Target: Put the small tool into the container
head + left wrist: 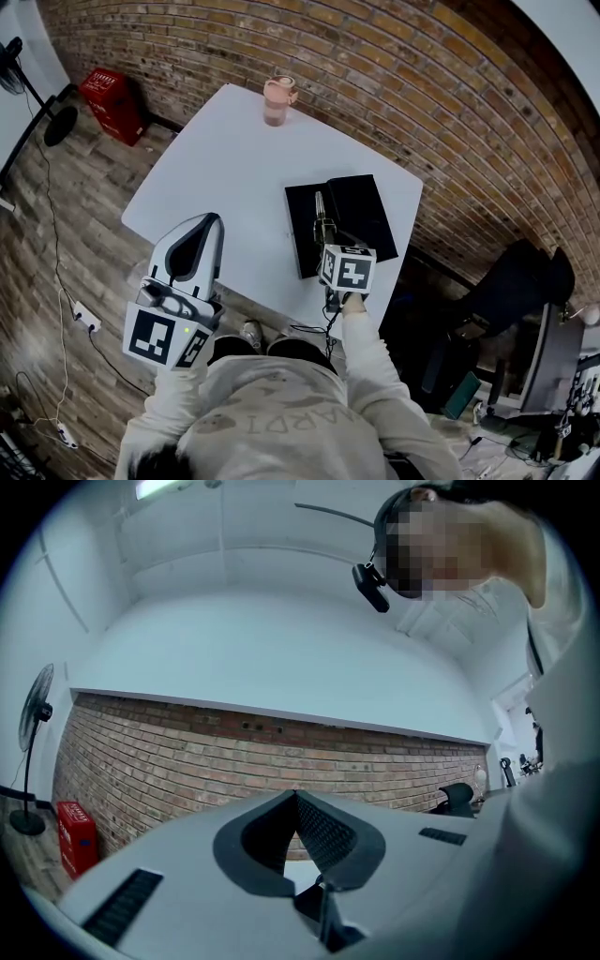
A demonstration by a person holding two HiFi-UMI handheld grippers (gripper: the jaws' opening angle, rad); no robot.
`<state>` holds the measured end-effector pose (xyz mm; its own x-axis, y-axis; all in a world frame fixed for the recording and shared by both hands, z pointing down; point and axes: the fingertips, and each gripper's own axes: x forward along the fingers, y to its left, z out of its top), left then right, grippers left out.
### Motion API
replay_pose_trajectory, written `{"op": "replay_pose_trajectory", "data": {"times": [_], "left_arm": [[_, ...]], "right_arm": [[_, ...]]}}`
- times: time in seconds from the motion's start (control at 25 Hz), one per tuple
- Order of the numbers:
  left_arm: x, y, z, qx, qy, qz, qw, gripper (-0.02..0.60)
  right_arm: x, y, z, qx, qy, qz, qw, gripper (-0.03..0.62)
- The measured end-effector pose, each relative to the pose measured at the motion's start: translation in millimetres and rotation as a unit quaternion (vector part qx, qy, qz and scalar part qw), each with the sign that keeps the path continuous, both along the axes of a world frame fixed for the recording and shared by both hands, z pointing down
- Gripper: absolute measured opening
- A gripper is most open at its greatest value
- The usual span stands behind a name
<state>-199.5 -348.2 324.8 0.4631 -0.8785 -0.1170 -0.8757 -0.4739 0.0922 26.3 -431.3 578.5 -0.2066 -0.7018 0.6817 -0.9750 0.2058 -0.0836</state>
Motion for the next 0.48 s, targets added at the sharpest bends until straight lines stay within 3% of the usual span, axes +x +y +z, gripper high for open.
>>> {"op": "replay_pose_trajectory", "data": {"times": [0.48], "left_arm": [[-14.8, -23.2, 8.3, -0.009, 0.000, 0.005, 0.9999, 0.005]], "right_arm": [[-0.7, -19.8, 26.5, -0.042, 0.058, 0.012, 0.997, 0.015]]}}
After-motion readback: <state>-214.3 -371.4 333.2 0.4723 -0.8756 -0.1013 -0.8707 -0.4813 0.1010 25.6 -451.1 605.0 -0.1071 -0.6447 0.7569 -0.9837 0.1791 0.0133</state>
